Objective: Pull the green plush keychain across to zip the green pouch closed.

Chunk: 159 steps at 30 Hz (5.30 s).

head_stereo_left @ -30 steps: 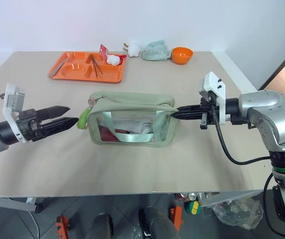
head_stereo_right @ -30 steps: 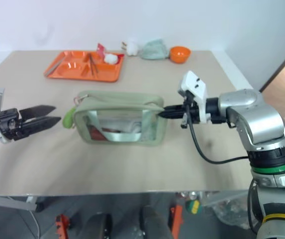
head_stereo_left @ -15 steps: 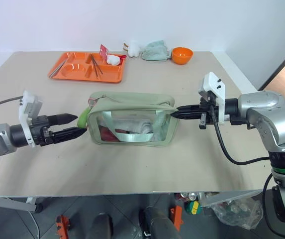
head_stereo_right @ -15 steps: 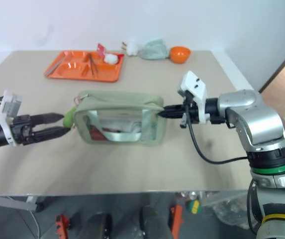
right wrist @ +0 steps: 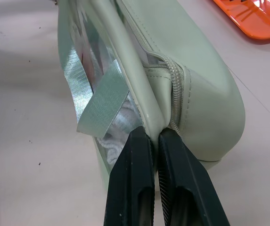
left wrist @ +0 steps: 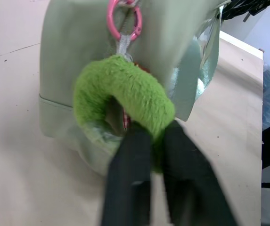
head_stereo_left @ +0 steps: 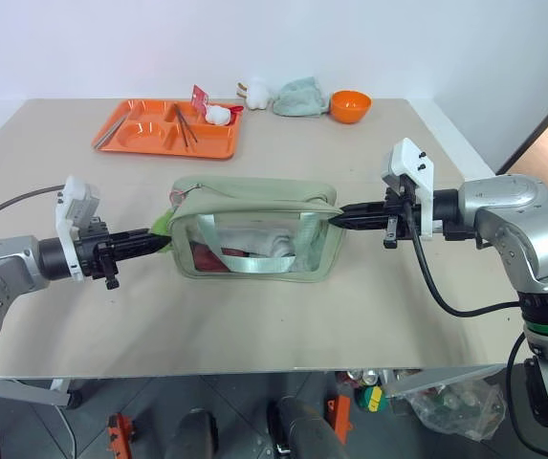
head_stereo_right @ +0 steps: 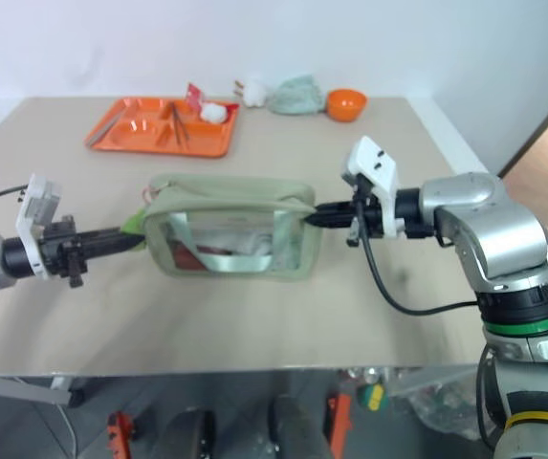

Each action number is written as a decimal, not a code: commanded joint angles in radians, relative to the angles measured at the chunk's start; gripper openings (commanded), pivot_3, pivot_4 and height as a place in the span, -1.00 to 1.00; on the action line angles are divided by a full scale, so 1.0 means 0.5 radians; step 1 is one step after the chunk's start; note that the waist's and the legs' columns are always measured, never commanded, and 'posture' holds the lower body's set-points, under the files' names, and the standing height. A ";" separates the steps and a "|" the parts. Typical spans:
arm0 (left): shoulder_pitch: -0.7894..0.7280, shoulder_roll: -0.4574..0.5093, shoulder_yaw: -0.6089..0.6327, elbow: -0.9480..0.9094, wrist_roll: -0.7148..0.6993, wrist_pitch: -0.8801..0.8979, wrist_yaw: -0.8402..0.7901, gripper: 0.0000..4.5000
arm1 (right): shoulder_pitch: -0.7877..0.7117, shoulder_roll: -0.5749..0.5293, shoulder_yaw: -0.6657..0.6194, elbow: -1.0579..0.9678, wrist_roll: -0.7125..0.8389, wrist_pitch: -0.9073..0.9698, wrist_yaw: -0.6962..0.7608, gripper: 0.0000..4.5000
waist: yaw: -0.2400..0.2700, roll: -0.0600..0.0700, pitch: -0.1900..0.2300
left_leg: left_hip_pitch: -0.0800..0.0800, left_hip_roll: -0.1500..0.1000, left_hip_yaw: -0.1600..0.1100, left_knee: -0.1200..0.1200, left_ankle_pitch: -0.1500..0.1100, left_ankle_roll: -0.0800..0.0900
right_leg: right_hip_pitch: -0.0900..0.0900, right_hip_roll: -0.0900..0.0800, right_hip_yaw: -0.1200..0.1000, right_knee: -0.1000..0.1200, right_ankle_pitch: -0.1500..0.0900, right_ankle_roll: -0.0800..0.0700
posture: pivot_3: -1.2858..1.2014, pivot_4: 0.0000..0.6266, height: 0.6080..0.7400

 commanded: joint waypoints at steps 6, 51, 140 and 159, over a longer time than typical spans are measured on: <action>-0.065 0.110 0.138 0.089 0.005 -0.055 -0.080 -1.00 | -0.043 -0.001 -0.020 -0.010 -0.009 -0.029 -0.003 -1.00 | 0.000 0.000 0.000 | 0.000 0.000 0.000 0.000 0.000 0.000 | 0.000 0.001 0.000 0.000 0.000 0.000 | 0.03 -0.52 1.00; -1.123 -0.126 -0.358 0.268 0.325 -0.202 -0.345 0.98 | -0.040 0.045 -0.039 -0.031 -0.003 -0.058 -0.093 -1.00 | -0.002 0.000 0.000 | -0.001 -0.001 -0.001 0.002 0.000 0.001 | 0.002 0.002 0.001 0.000 0.001 0.002 | 0.03 -0.52 1.00; -0.408 -0.167 -0.231 0.163 0.359 -0.257 -0.103 -1.00 | -1.189 0.841 0.139 1.110 -0.202 -0.266 -0.192 0.98 | 0.005 0.001 0.000 | -0.007 -0.002 0.000 -0.003 0.004 0.006 | -0.005 -0.004 -0.001 -0.001 0.003 0.001 | 0.03 -0.52 1.00; -0.370 -0.152 -0.206 0.115 0.326 -0.254 -0.089 -1.00 | -1.065 1.006 0.239 1.165 -0.330 -0.239 -0.084 0.87 | 0.006 0.001 0.000 | -0.006 -0.004 -0.001 -0.003 0.004 0.006 | -0.004 -0.007 -0.002 -0.001 0.003 0.001 | 0.03 -0.52 1.00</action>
